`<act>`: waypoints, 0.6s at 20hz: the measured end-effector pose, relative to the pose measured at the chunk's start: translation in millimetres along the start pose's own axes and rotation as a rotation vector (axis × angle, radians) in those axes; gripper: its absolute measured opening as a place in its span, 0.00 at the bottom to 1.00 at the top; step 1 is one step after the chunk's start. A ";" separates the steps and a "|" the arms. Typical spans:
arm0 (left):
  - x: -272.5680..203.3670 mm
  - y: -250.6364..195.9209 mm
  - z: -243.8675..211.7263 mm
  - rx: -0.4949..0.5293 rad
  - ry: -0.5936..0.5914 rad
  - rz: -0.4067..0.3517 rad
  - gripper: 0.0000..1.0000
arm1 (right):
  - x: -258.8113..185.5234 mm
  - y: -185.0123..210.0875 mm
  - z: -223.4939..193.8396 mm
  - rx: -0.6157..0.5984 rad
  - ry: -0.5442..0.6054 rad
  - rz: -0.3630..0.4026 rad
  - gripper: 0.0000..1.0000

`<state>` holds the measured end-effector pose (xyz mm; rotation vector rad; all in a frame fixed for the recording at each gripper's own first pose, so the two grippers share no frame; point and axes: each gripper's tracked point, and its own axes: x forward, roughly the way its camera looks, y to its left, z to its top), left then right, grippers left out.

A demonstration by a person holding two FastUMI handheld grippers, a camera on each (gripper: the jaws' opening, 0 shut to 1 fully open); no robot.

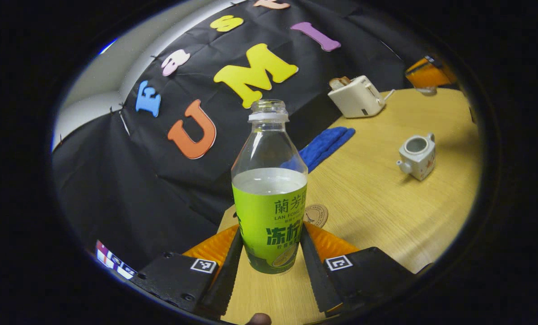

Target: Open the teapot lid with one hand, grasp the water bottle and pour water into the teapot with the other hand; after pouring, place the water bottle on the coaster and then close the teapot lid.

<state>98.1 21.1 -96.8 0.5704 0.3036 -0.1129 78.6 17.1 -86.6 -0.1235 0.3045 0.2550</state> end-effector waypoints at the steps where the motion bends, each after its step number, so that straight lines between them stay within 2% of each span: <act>1: 1.3 7.7 6.3 -0.046 -0.017 0.009 0.72 | 0.6 2.5 0.7 0.000 0.000 0.003 0.00; 4: 17.1 7.3 19.7 -0.166 -0.068 -0.008 0.72 | 0.8 5.2 4.1 -0.002 -0.004 -0.003 0.00; 9: 48.8 -6.4 39.0 -0.432 -0.130 -0.096 0.73 | 2.1 2.9 1.8 -0.003 0.008 -0.017 0.00; 12: 69.5 -10.5 40.7 -0.516 -0.135 -0.123 0.73 | 2.5 0.9 -1.3 -0.003 0.016 -0.024 0.00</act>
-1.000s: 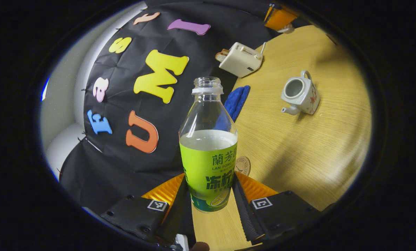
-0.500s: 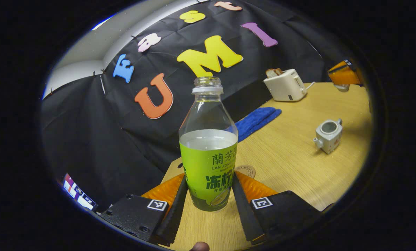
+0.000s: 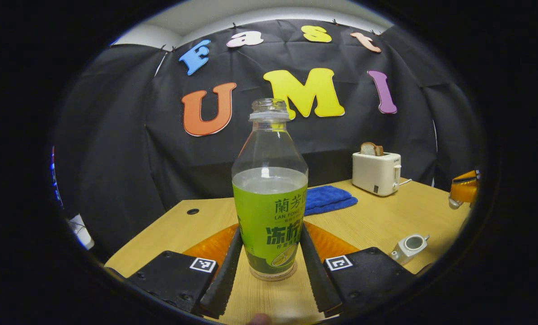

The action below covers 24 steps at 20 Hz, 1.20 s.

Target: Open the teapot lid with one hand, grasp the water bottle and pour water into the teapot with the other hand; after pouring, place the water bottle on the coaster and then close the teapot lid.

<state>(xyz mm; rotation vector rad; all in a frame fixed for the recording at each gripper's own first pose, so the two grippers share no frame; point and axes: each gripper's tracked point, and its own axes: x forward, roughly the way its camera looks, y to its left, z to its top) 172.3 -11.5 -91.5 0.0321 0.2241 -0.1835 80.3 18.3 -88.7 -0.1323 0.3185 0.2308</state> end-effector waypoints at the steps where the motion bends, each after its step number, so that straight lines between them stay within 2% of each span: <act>1: 6.4 -0.2 0.1 -0.011 -0.006 -0.003 0.73 | 0.3 -1.2 -0.7 -0.003 0.004 -0.004 0.00; 10: 41.1 -0.6 -34.9 -0.088 0.047 -0.026 0.74 | 3.0 -12.0 -4.5 0.000 0.015 -0.034 0.00; 14: 45.4 1.5 -50.4 -0.076 0.079 -0.017 0.72 | 6.8 -12.5 -9.8 -0.003 0.026 -0.036 0.00; 24: 46.4 0.5 -62.5 -0.087 0.102 -0.002 0.80 | 6.1 -12.7 -15.0 0.000 0.037 -0.037 0.00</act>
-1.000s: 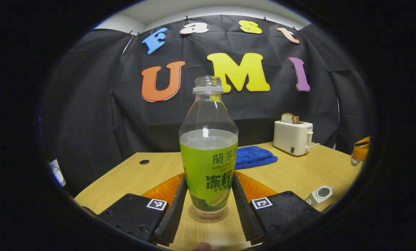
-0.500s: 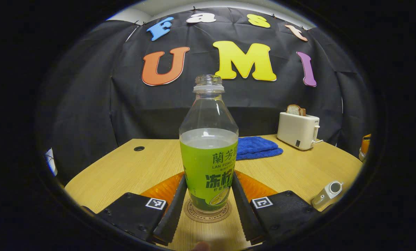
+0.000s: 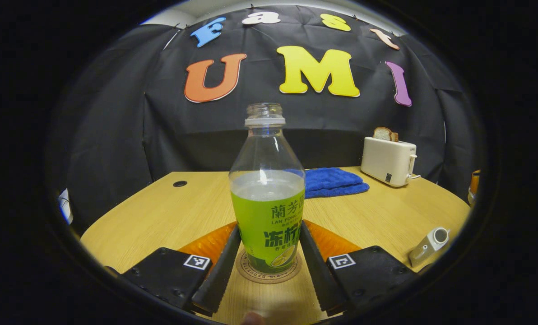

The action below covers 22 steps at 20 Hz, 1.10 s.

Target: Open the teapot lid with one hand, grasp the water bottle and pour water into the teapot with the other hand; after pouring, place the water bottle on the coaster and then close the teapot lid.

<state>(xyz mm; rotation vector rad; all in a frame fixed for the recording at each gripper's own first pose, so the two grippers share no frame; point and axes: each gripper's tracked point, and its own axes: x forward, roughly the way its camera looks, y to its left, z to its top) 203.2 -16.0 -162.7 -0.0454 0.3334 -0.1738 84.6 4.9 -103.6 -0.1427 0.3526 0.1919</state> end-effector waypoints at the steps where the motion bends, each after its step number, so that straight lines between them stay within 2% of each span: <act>1: -2.0 0.9 -0.1 0.002 -0.001 0.005 0.82 | -0.2 0.9 0.1 -0.001 0.000 0.001 0.00; 2: -4.2 2.8 1.5 0.007 -0.004 0.017 0.90 | -0.3 1.8 0.9 -0.002 -0.002 0.002 0.00; 4: -11.7 8.1 6.1 0.008 -0.017 0.042 0.99 | 0.4 5.7 3.1 0.000 -0.009 0.007 0.00; 11: -77.6 20.9 26.0 0.002 -0.080 0.088 0.99 | 19.4 32.5 6.3 -0.004 -0.023 0.055 0.00; 16: -128.0 31.8 33.5 0.024 -0.111 0.125 0.99 | 40.6 58.1 -7.6 0.012 0.007 0.116 0.00; 22: -154.4 33.5 38.6 0.051 -0.145 0.144 0.99 | 53.3 75.3 -19.3 -0.023 0.029 0.143 0.00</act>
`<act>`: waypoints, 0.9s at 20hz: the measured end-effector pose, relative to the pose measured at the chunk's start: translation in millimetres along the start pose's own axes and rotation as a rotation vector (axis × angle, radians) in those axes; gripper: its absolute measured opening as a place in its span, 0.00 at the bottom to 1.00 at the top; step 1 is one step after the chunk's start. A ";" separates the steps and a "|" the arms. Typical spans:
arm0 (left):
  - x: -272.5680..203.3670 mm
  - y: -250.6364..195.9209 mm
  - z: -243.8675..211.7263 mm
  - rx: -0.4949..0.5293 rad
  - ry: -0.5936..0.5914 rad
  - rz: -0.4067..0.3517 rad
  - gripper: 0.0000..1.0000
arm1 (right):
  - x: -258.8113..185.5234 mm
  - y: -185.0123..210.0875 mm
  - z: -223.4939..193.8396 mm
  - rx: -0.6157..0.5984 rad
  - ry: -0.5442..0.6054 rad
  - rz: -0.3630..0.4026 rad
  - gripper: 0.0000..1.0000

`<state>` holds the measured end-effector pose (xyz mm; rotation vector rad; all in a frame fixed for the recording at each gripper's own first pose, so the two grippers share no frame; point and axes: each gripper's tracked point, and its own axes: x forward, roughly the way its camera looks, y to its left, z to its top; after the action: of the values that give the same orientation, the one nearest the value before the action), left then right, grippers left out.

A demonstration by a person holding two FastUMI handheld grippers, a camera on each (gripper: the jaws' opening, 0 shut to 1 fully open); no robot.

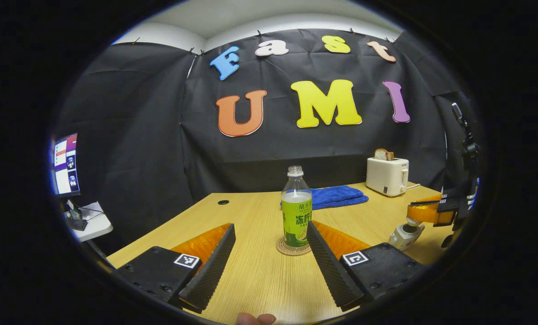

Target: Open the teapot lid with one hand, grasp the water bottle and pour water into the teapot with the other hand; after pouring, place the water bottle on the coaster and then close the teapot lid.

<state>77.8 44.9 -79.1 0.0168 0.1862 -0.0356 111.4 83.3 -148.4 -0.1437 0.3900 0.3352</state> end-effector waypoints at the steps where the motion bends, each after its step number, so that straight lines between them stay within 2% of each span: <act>1: -1.7 -0.2 0.9 -0.005 -0.002 -0.001 0.99 | 1.6 -0.2 -1.8 -0.007 0.005 -0.002 0.00; 6: -2.1 6.4 1.2 -0.016 -0.001 0.011 0.98 | 8.5 0.2 -13.5 0.006 0.023 0.002 0.00; 7: -2.6 7.4 0.7 -0.020 0.000 0.013 0.99 | 10.1 1.0 -15.3 0.009 0.027 0.004 0.02; 15: -5.6 8.1 4.9 -0.024 -0.005 0.019 0.99 | 10.7 -0.6 -22.7 0.024 0.022 -0.002 0.00; 18: -6.5 7.4 4.9 -0.023 -0.004 0.020 0.99 | 10.9 -1.2 -21.5 0.032 0.010 -0.006 0.06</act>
<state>72.5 52.4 -73.0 -0.0047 0.1825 -0.0139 113.8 81.0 -172.3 -0.1153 0.4043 0.3223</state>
